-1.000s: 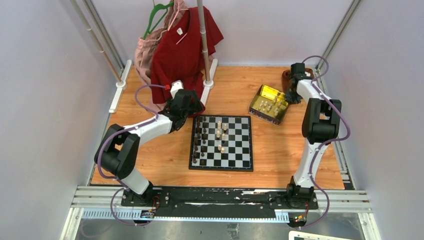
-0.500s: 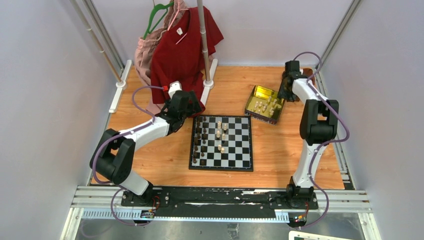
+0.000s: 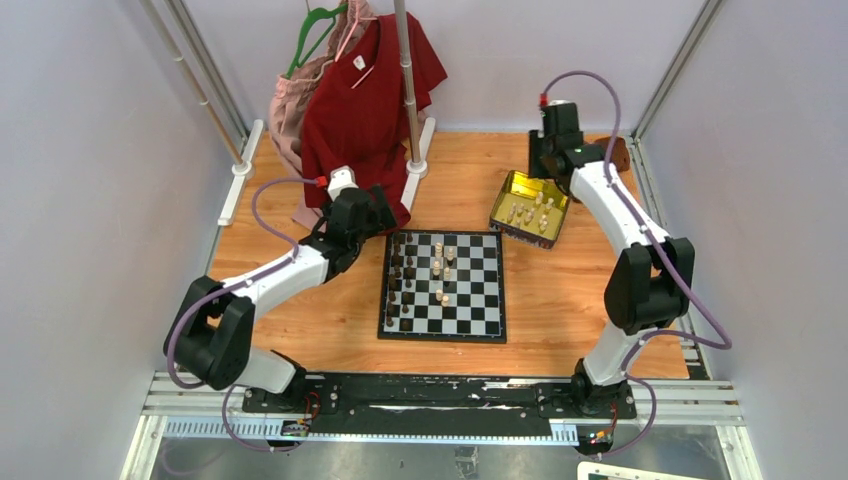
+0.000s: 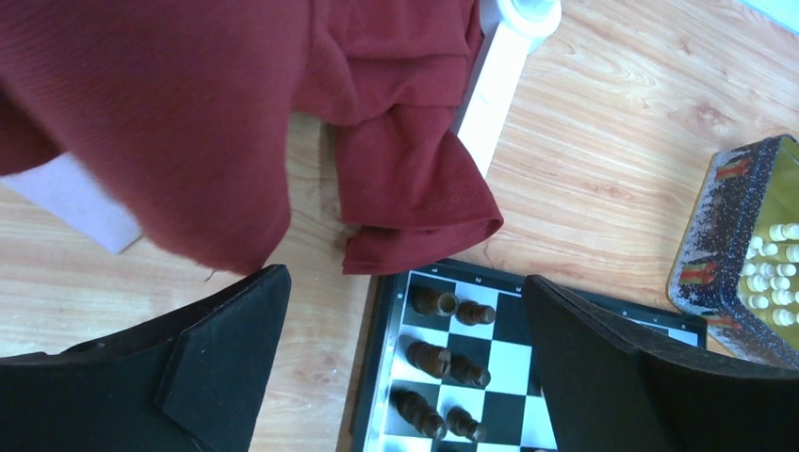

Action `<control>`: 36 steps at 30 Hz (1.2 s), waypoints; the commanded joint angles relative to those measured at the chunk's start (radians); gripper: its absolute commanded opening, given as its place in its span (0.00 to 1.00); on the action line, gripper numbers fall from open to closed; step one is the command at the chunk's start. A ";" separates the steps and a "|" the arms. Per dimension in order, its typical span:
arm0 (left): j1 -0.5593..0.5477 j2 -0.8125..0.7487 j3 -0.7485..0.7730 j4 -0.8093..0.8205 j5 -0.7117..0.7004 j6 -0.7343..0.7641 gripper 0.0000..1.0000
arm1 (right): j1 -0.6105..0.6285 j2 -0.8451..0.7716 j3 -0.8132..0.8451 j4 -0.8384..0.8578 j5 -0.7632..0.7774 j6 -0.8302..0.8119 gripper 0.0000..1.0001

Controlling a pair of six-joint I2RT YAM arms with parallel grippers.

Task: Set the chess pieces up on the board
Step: Adjust the storage box at the center of the board, then pick up the chess piece from the chessboard.

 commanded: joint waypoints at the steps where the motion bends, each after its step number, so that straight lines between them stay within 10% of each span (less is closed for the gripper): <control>1: 0.007 -0.074 -0.057 0.056 -0.037 0.010 1.00 | 0.118 -0.019 -0.055 -0.004 -0.132 -0.118 0.40; 15: 0.007 -0.229 -0.205 0.069 -0.062 -0.005 1.00 | 0.434 0.084 -0.092 0.046 -0.314 -0.283 0.38; 36: 0.007 -0.240 -0.227 0.072 -0.075 -0.012 1.00 | 0.524 0.126 -0.105 0.000 -0.429 -0.323 0.38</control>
